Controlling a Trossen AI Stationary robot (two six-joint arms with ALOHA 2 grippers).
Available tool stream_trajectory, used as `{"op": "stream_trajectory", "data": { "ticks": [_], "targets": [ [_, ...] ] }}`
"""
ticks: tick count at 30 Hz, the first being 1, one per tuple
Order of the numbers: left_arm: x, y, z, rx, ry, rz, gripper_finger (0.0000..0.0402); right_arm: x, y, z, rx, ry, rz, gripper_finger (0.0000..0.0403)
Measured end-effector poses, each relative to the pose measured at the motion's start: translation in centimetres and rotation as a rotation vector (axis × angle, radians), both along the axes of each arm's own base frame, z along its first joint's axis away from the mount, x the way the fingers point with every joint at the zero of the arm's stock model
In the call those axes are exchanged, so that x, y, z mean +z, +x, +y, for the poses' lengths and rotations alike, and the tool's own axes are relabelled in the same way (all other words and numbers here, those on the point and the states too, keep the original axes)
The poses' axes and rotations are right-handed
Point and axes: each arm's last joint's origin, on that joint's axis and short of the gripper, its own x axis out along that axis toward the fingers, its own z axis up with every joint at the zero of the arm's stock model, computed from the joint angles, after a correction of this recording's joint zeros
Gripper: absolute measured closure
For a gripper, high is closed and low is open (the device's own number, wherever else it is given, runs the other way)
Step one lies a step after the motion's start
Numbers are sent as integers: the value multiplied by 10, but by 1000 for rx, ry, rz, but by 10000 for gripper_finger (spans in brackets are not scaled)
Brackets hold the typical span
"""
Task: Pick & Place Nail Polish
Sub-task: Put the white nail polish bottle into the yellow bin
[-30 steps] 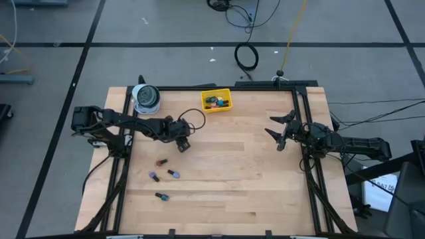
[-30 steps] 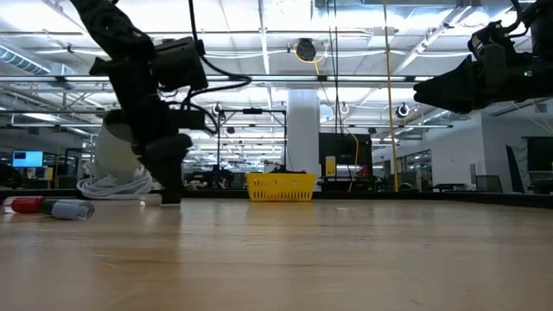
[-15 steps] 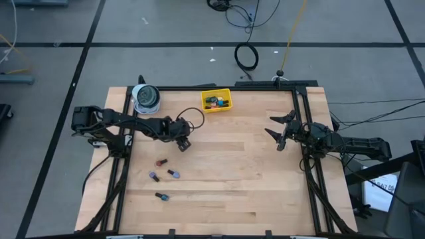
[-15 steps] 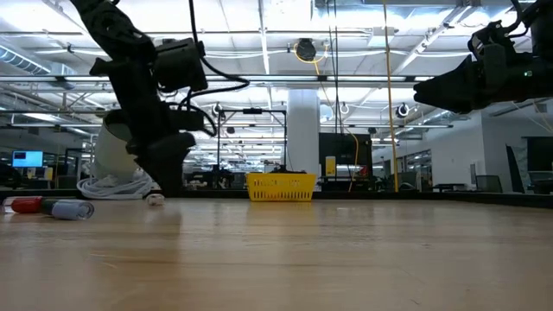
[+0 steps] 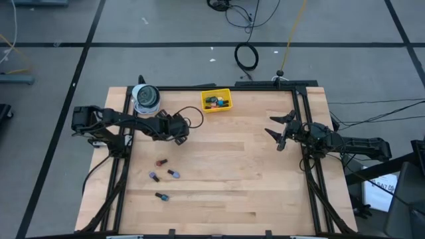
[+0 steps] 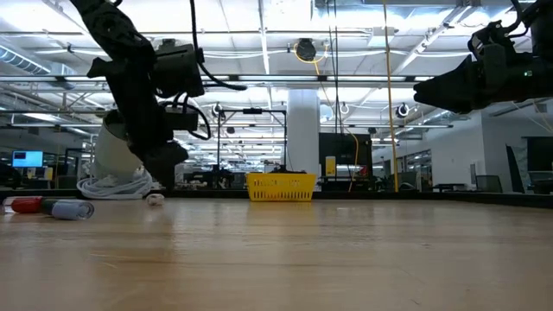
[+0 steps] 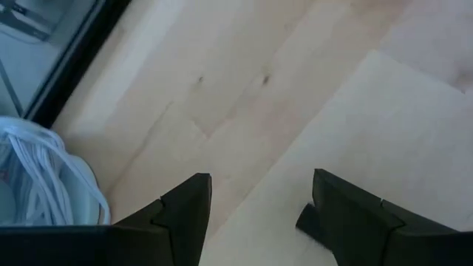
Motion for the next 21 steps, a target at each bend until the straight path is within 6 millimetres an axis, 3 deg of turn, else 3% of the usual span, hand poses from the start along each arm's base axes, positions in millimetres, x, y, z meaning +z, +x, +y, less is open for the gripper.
{"op": "stream_trajectory", "data": {
  "ticks": [21],
  "targets": [
    [-7, -14, -1, 59, -303, 62, 170, 0, 0, 0, 0, 0, 1, 135]
  ]
}}
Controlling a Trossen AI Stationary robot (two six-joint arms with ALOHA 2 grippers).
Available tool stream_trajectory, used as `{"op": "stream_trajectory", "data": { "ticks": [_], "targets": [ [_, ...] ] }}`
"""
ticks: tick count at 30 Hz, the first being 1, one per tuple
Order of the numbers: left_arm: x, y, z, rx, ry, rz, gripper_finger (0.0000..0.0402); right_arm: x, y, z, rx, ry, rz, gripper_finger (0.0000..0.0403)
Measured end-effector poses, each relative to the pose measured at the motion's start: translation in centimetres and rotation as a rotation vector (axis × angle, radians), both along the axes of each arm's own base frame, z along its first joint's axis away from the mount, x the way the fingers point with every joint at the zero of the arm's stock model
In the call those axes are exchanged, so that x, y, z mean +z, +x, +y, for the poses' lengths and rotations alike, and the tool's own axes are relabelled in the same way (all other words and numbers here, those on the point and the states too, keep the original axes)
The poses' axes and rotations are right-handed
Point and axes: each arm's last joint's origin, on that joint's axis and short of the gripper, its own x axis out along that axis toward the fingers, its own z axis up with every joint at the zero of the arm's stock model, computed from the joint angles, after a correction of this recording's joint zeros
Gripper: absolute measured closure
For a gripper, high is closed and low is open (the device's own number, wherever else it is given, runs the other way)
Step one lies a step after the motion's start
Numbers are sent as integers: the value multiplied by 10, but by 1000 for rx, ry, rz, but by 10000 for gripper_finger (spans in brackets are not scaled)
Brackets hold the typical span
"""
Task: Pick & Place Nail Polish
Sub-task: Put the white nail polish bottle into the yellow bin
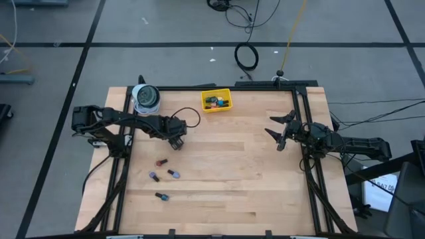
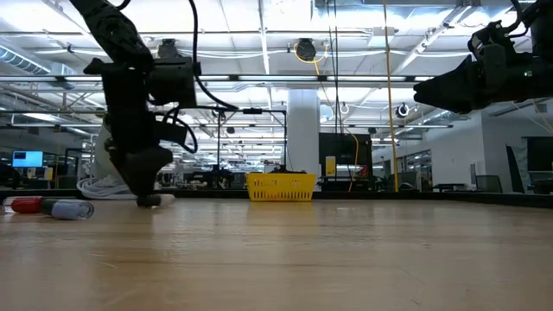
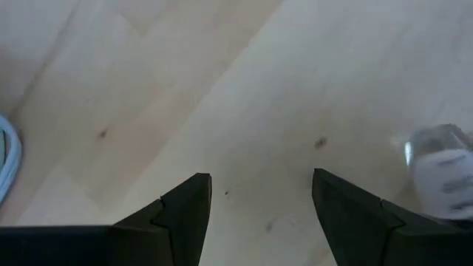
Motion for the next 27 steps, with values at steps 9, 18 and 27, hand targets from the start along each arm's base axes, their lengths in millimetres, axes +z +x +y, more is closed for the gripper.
{"op": "stream_trajectory", "data": {
  "ticks": [9, 18, 27],
  "targets": [
    [8, 0, -6, 170, -128, -94, 170, 0, 0, 0, 0, 0, 0, 135],
    [20, 32, -51, -9, -317, -379, 170, 0, 0, 0, 0, -1, 0, 135],
    [29, 46, -76, -138, -244, -540, 170, 0, 0, 0, 0, 0, -1, 135]
  ]
}}
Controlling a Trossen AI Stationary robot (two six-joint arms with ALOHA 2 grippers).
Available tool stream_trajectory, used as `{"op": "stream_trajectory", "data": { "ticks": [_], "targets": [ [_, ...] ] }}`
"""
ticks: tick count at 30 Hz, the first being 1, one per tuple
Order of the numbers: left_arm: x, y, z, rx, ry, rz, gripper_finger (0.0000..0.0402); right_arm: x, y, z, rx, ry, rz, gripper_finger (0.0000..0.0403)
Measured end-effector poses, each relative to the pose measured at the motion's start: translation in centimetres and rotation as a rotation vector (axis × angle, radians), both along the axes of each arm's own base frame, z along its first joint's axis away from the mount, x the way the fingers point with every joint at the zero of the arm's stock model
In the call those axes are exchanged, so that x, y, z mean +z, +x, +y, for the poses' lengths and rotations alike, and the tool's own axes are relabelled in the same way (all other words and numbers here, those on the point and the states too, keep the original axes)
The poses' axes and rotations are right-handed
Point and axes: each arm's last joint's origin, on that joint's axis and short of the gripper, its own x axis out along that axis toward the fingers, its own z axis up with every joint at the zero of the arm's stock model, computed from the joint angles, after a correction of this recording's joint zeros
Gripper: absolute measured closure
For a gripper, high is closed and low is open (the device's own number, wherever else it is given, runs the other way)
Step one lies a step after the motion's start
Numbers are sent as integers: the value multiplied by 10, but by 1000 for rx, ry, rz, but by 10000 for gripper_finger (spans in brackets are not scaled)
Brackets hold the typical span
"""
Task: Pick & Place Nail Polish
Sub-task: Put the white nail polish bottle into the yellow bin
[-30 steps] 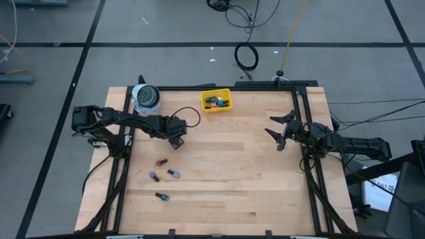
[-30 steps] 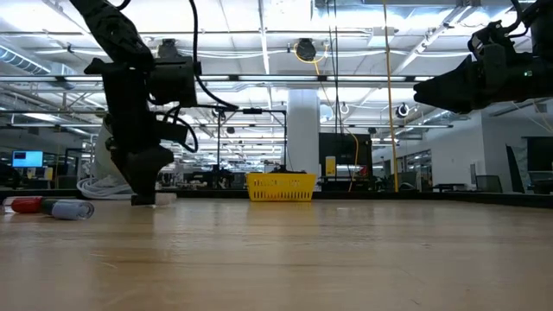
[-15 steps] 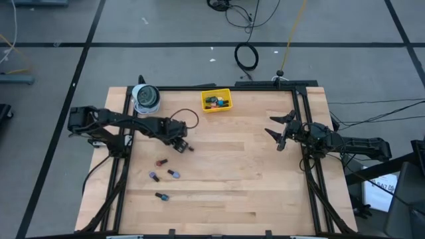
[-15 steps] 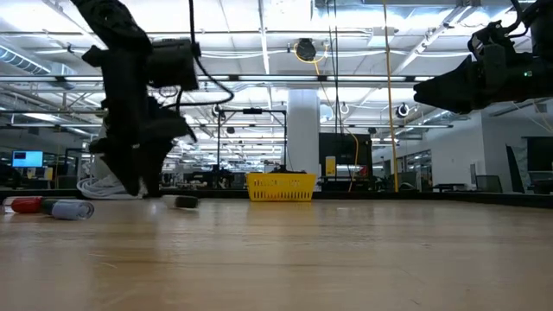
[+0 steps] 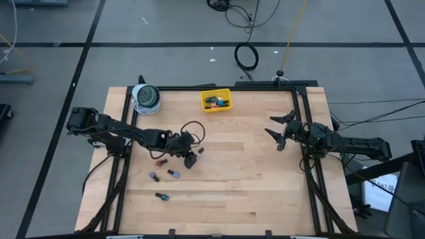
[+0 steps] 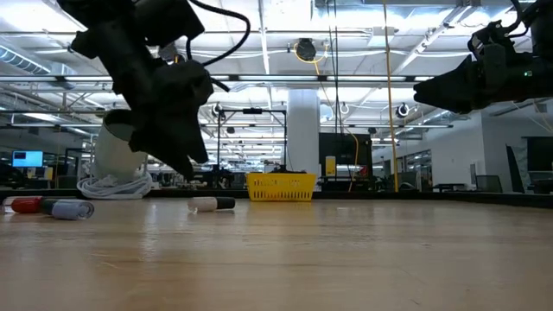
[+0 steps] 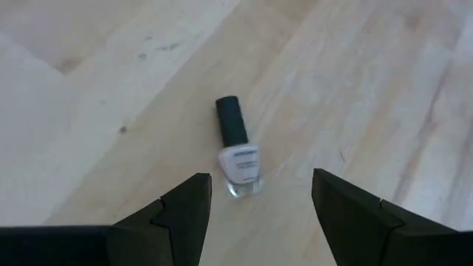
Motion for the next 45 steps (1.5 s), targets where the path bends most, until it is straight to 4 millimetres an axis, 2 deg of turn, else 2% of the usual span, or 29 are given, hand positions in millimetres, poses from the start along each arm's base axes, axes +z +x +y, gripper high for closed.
{"op": "stream_trajectory", "data": {
  "ticks": [5, 16, 23, 27, 38, 41, 45],
  "targets": [
    [-3, 5, -4, 44, -32, 55, 170, 0, 0, 0, 0, 0, 0, 135],
    [-9, 56, -2, -28, 97, 242, 170, 0, 0, 0, -1, -3, 1, 135],
    [-22, 75, 5, -69, 126, 341, 170, 0, 0, 0, 0, 0, 0, 135],
    [-31, 79, 9, -74, 131, 366, 170, 0, 0, 0, 0, 0, 0, 135],
    [-32, 73, 16, -38, 102, 432, 171, 0, 0, 0, 0, 0, 0, 135],
    [-32, 73, 16, -30, 96, 430, 193, 0, 0, 0, 0, 0, 0, 135],
    [-33, 73, 16, -27, 83, 428, 255, 0, 0, 0, 0, 0, 0, 135]
  ]
}}
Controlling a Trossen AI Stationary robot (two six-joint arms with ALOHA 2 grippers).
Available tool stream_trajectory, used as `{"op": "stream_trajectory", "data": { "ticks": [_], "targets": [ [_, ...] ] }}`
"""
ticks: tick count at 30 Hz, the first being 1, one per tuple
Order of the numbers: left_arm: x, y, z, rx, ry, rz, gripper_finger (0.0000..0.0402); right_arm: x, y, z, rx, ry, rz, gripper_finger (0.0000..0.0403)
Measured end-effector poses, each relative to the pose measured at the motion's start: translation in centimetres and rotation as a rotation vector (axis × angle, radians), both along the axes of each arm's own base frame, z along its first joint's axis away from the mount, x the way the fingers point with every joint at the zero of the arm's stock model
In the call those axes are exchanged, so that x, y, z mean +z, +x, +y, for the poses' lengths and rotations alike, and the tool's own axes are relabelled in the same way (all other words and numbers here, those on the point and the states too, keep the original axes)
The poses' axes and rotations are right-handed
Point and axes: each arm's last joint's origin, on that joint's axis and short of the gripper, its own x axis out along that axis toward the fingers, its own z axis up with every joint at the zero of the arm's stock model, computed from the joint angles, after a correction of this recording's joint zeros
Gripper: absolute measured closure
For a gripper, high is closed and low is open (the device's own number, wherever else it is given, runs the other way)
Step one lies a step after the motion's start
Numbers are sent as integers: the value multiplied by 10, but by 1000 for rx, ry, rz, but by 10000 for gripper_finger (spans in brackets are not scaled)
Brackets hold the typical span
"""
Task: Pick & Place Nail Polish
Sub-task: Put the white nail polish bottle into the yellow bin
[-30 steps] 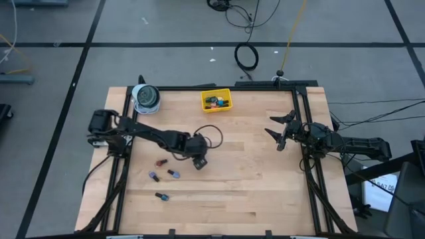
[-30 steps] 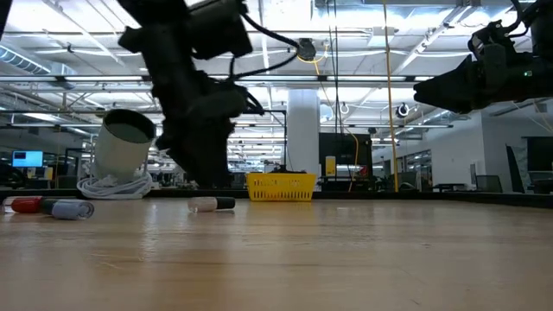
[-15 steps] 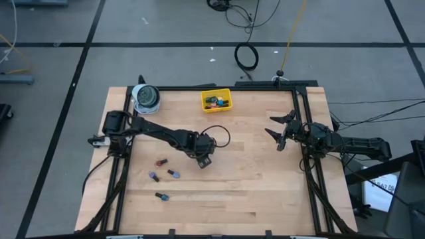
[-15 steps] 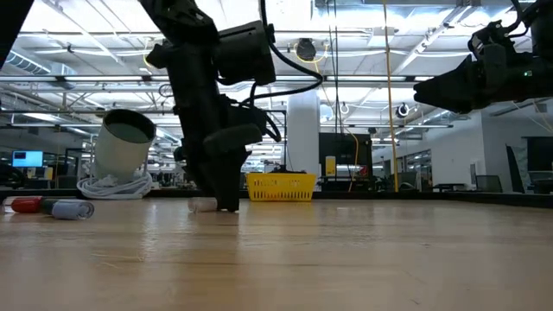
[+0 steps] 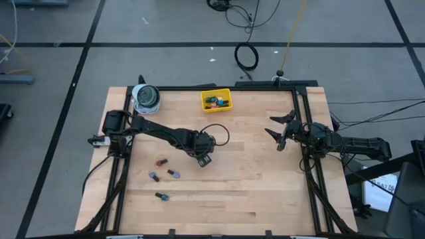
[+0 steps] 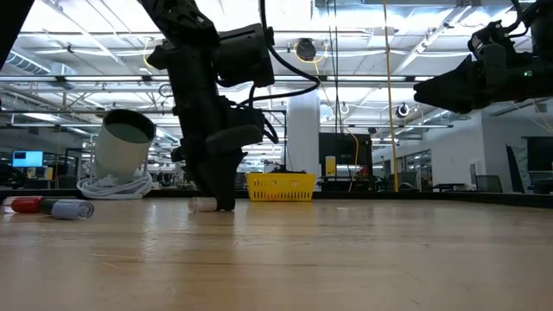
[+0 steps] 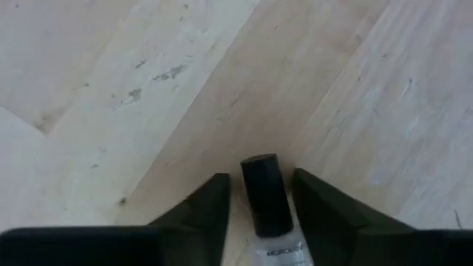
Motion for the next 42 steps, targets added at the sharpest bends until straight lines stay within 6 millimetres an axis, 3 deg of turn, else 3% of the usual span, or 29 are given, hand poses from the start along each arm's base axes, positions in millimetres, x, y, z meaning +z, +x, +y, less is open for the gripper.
{"op": "stream_trajectory", "data": {
  "ticks": [6, 14, 21, 26, 30, 36, 42],
  "targets": [
    [0, 1, 3, 8, 6, -11, 360, 0, 0, 0, 0, 0, 0, 135],
    [11, -2, 6, -54, 99, -31, 365, 0, 0, 0, 0, 0, 0, 135],
    [69, -9, -1, -103, 268, -235, 365, 0, 0, 0, 0, 0, 1, 135],
    [110, -11, -2, -159, 333, -485, 365, 0, 0, 0, 0, 1, 4, 135],
    [114, -14, 1, -233, 336, -621, 365, -1, 0, 0, 1, 1, 5, 135],
    [99, -13, 13, -377, 360, -830, 365, -1, 0, 0, 1, 2, 8, 135],
    [100, -17, 53, -340, 397, -1024, 365, -1, 0, 0, 0, 2, 6, 135]
  ]
}}
